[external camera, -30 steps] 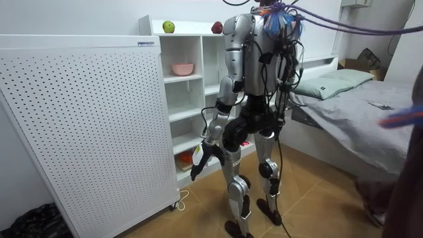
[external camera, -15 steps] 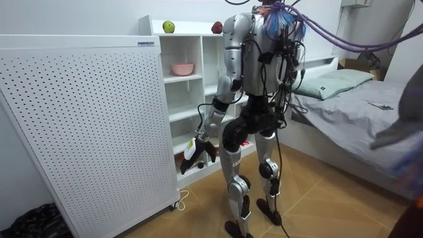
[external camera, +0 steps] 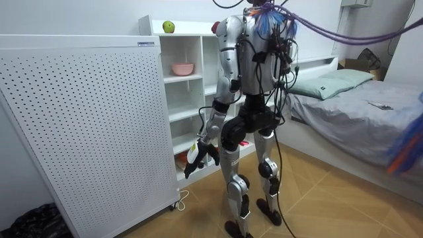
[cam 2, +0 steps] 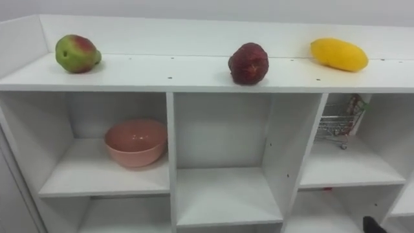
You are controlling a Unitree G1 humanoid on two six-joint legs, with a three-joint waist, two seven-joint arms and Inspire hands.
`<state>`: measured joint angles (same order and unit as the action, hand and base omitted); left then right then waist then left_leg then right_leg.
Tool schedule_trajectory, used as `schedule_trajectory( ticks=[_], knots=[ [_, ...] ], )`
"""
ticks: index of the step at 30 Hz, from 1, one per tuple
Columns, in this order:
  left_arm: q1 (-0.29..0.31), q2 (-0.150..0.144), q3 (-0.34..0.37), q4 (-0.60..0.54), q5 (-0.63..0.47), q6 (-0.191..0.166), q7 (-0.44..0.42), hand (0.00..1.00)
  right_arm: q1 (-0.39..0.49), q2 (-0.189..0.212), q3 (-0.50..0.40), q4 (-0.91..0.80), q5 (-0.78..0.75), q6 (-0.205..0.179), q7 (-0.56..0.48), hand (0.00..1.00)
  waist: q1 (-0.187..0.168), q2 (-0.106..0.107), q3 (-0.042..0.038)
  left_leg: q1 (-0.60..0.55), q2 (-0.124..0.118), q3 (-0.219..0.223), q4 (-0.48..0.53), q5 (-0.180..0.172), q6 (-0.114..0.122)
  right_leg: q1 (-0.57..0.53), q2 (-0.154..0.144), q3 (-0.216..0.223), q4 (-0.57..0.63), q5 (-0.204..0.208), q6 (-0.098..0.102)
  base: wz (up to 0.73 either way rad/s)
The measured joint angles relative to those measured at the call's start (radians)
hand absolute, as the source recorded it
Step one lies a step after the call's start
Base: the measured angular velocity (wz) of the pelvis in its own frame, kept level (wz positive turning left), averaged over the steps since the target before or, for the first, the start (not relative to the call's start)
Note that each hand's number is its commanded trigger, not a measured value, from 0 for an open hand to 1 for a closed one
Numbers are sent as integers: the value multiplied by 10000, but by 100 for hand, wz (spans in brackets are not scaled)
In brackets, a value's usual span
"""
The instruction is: Arrange fruit in the closet
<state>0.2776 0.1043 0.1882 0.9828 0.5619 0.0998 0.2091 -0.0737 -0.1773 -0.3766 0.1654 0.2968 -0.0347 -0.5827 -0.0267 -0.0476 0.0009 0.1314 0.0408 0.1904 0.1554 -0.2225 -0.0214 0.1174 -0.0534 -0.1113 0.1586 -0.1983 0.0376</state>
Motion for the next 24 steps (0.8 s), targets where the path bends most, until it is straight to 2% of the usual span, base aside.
schedule_trajectory(
  ticks=[2,5,8,11,14,17,24],
  knots=[
    [7,1,-47,-1,0,-94,7,0,-282,-44,119,-551,-810,0,-178,0,40,85,6,-35,1,-20,-2,0,0,-55,2,-48,2,0,0,-12],
    [44,-2,-113,-69,-3,-200,7,0,-512,-535,411,-1436,-1665,-97,-313,0,93,111,-10,-13,1,-78,-35,1,0,-38,7,-93,-13,0,0,1],
    [27,24,-243,-134,-8,-314,1,0,-749,-768,441,-2129,-2260,-420,-448,0,121,11,27,-32,3,-233,-37,1,-1,-9,7,-276,-23,0,0,13],
    [23,72,-472,-125,-8,-435,-56,0,-1064,-1042,520,-2383,-2281,-576,-403,0,264,-125,17,-55,3,-288,-43,1,-1,-20,6,-289,-37,0,0,2],
    [12,85,-531,-105,-4,-602,-71,0,-1391,-1115,542,-2854,-2285,-668,-165,0,335,-181,27,3,3,-335,-54,1,-1,30,10,-285,-37,0,0,-1],
    [-32,110,-530,-101,9,-710,-101,0,-1697,-1226,555,-3051,-2286,-876,93,0,349,-239,34,12,0,-578,-54,1,-1,67,20,-309,-35,0,0,5],
    [-19,213,-538,-171,6,-682,-439,0,-2334,-1317,700,-3641,-2240,-865,408,0,396,-310,29,17,2,-675,-52,1,-1,94,25,-399,-43,0,0,2]
  ],
)
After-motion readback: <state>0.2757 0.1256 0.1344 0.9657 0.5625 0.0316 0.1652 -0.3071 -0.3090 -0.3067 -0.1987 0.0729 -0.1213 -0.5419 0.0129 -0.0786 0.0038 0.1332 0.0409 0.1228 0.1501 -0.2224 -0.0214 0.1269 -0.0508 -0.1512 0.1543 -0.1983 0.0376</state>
